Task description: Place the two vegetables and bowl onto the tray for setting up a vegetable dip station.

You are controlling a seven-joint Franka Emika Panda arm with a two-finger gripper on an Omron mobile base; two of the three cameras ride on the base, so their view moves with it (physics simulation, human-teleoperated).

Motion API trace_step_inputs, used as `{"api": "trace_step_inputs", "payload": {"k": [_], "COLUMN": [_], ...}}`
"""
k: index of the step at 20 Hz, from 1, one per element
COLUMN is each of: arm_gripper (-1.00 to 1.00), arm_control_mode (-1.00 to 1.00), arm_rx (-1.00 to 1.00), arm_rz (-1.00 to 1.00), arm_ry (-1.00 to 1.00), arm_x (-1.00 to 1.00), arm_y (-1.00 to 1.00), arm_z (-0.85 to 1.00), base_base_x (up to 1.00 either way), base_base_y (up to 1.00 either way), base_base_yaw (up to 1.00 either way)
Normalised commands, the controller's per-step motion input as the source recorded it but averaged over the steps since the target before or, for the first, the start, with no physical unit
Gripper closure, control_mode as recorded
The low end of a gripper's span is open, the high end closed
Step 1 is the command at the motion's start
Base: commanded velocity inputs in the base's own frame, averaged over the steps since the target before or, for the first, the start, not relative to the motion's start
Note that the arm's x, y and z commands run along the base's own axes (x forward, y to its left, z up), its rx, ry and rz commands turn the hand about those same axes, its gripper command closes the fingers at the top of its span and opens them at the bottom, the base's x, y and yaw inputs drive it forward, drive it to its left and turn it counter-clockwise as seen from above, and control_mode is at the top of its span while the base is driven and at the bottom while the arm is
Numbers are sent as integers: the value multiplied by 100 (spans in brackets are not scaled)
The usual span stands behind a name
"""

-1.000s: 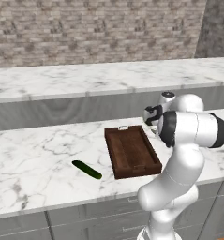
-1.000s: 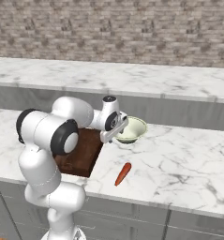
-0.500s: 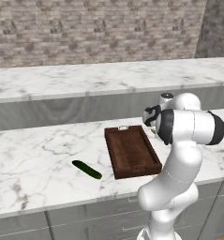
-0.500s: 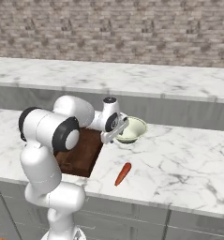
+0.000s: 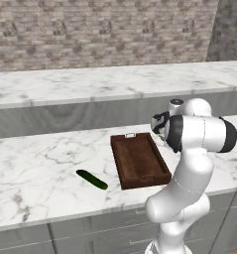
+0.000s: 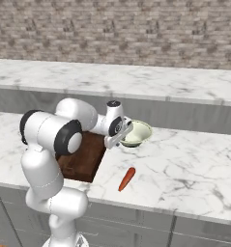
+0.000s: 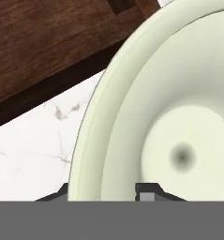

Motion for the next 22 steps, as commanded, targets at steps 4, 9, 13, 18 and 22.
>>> {"api": "trace_step_inputs", "payload": {"k": [4,9,13,18,22], "arm_gripper": [100,100,100,100,100], "arm_control_mode": [-100,-100,-100,-100,-100], "arm_rx": [1,0,0,-2,-6], "arm_rz": [6,6,6,5,9], "arm_ry": [0,-7,-5,-10,-21], "arm_x": [-2,-10,-17,-24,-23], "arm_y": [0,3,11,18,18], "arm_z": [22,32,39,35,35], "base_base_x": [0,0,0,0,0], "base_base_y": [0,0,0,0,0], "base_base_yaw": [0,0,0,0,0]}}
